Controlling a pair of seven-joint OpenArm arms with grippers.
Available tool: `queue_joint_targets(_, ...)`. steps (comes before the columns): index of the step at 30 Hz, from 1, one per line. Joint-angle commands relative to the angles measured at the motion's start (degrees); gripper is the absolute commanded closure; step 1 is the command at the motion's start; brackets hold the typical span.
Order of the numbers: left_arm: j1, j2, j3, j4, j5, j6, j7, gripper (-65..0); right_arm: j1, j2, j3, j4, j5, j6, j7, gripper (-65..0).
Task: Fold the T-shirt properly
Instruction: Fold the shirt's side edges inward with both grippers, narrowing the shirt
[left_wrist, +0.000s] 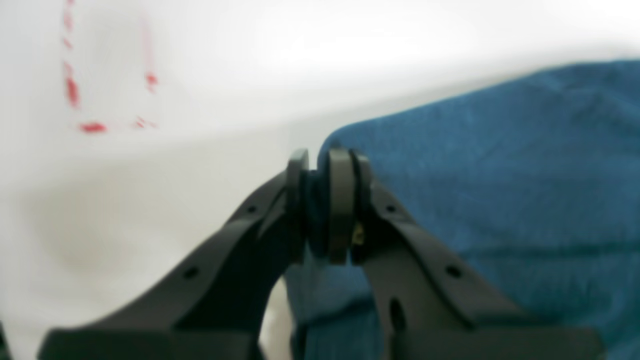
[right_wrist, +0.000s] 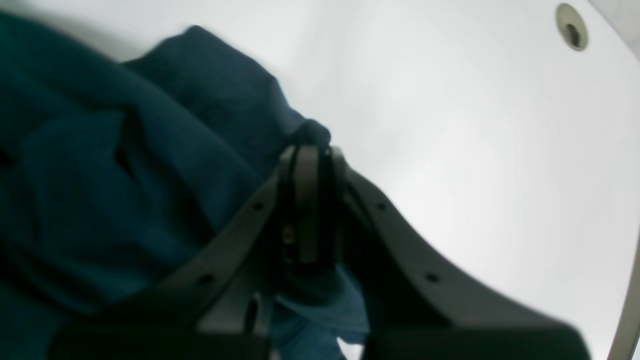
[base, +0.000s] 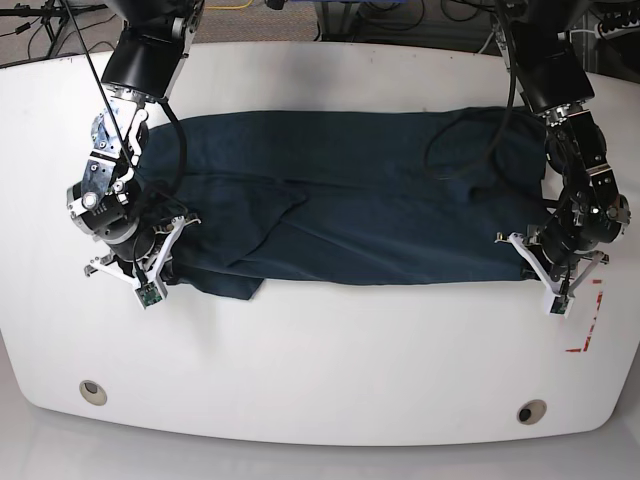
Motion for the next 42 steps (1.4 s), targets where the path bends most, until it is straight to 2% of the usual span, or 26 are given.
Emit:
queue_joint_targets(1, -0.04, -0.73, -0.13, 2.91, -0.16, -2.51, -0.47, -4.6, -0.03, 0.65, 0.16, 3.55, 0.44, -0.10, 1.31, 0.0)
queue_joint_targets(6, 2.16, -2.31, -0.22, 5.37, -0.07, -5.24, -0.38, -4.4, -2.40, 0.83, 0.25, 6.72, 0.36, -0.10, 0.17, 0.0)
queue_joint_targets(14, 5.59, -3.19, -0.31, 6.78, -0.25, -5.33, -0.47, -4.6, -6.36, 2.41, 0.95, 9.62, 0.44, -0.10, -1.59, 0.0)
queue_joint_targets(18, 6.91, -5.22, -0.31, 6.78, -0.25, -6.56, -0.56, -4.6, -7.15, 1.97, 3.50, 10.06, 0.62, -0.10, -1.68, 0.0)
queue_joint_targets(26, 8.67, -6.36, -4.62, 6.78, -0.16, -12.62, -0.12, -4.7, -10.22, 2.32, 5.26, 10.41, 0.62, -0.10, -1.86, 0.0)
queue_joint_targets(33, 9.81, -6.45, -5.94, 6.78, -0.07, -12.67, 3.22, -4.7, -15.06, 1.89, 5.26, 12.96, 0.44, -0.10, -1.86, 0.0)
queue_joint_targets(42, 14.73, -7.59, -5.85, 6.78, -0.07, -12.67, 3.40, -4.9, -18.93, 1.09, 5.26, 12.87, 0.62, -0.10, -1.77, 0.0)
